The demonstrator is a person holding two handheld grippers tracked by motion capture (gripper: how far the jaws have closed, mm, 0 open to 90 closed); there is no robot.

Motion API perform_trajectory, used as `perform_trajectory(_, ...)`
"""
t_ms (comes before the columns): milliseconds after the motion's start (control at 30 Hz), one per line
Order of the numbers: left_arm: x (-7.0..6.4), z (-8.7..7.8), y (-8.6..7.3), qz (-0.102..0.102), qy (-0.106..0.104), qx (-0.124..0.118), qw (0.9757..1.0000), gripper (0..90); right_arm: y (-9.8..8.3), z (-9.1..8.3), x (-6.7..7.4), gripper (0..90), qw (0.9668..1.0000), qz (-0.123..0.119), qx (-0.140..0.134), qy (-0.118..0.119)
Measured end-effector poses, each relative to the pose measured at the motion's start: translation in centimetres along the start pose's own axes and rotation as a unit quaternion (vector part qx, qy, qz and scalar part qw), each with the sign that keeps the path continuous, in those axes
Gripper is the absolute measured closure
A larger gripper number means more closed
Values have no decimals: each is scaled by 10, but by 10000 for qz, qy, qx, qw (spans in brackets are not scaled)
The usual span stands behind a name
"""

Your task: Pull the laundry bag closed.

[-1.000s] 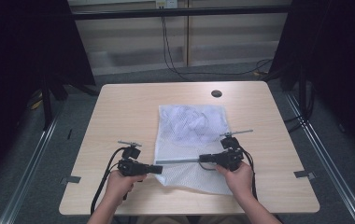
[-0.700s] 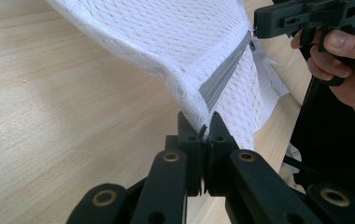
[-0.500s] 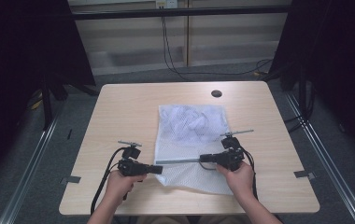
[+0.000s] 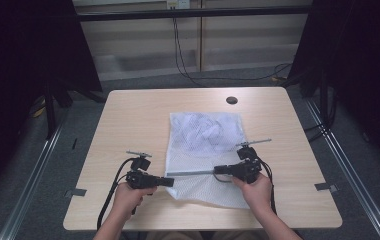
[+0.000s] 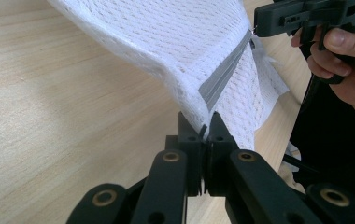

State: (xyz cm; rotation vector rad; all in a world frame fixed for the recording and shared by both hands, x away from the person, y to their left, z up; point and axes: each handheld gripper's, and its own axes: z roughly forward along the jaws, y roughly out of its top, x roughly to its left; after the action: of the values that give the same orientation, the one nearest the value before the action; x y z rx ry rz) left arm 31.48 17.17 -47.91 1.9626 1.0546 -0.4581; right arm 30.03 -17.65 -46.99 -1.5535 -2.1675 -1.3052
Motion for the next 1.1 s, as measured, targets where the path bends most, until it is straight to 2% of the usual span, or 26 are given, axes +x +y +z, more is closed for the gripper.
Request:
perform_trajectory(800, 0, 1, 0, -25, 0, 7, 10000, 882, -1, -5, -3, 872, 10000, 25, 17, -15)
perform_trajectory(1100, 1, -1, 0, -76, -9, -24, 10000, 882, -1, -9, -5, 872, 9999, 10, 12, -100)
